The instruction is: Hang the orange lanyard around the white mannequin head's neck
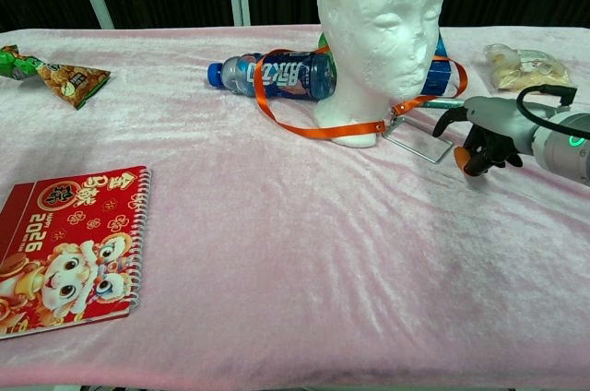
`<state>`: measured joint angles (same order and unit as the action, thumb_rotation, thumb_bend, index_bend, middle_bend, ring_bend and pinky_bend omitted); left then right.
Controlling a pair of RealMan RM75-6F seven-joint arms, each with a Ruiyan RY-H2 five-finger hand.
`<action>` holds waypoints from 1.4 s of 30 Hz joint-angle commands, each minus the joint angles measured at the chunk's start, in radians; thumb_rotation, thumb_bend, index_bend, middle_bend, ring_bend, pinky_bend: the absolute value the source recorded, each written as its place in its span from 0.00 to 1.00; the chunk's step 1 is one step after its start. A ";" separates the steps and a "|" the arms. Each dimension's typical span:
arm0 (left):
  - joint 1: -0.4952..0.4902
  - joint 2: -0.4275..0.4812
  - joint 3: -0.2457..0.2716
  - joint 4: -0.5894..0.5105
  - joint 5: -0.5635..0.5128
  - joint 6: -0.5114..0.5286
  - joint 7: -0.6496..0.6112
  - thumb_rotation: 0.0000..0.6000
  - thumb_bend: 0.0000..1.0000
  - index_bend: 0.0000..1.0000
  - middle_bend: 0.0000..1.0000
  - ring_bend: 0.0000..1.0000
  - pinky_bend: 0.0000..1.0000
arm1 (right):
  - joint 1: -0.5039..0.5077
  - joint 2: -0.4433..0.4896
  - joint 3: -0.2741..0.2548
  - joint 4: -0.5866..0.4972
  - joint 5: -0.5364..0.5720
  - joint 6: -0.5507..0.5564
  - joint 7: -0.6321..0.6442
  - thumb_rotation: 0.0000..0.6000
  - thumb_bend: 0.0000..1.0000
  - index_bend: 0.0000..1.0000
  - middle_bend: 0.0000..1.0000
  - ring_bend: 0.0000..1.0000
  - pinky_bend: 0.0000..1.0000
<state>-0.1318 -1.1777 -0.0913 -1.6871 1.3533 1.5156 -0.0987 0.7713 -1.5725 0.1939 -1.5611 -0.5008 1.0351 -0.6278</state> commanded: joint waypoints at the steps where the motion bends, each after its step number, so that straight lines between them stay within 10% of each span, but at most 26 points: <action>1: 0.003 0.000 -0.003 -0.001 0.004 0.003 0.001 1.00 0.18 0.25 0.05 0.00 0.00 | 0.003 -0.009 -0.006 0.011 0.002 -0.005 0.000 1.00 0.64 0.23 0.80 0.79 0.79; 42: 0.020 -0.005 -0.029 0.000 0.013 -0.012 0.001 1.00 0.18 0.25 0.05 0.00 0.00 | -0.026 -0.010 -0.067 -0.042 -0.073 -0.006 0.033 1.00 0.64 0.24 0.80 0.79 0.79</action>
<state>-0.1123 -1.1827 -0.1201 -1.6866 1.3666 1.5037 -0.0979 0.7482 -1.5863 0.1292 -1.5969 -0.5693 1.0261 -0.5960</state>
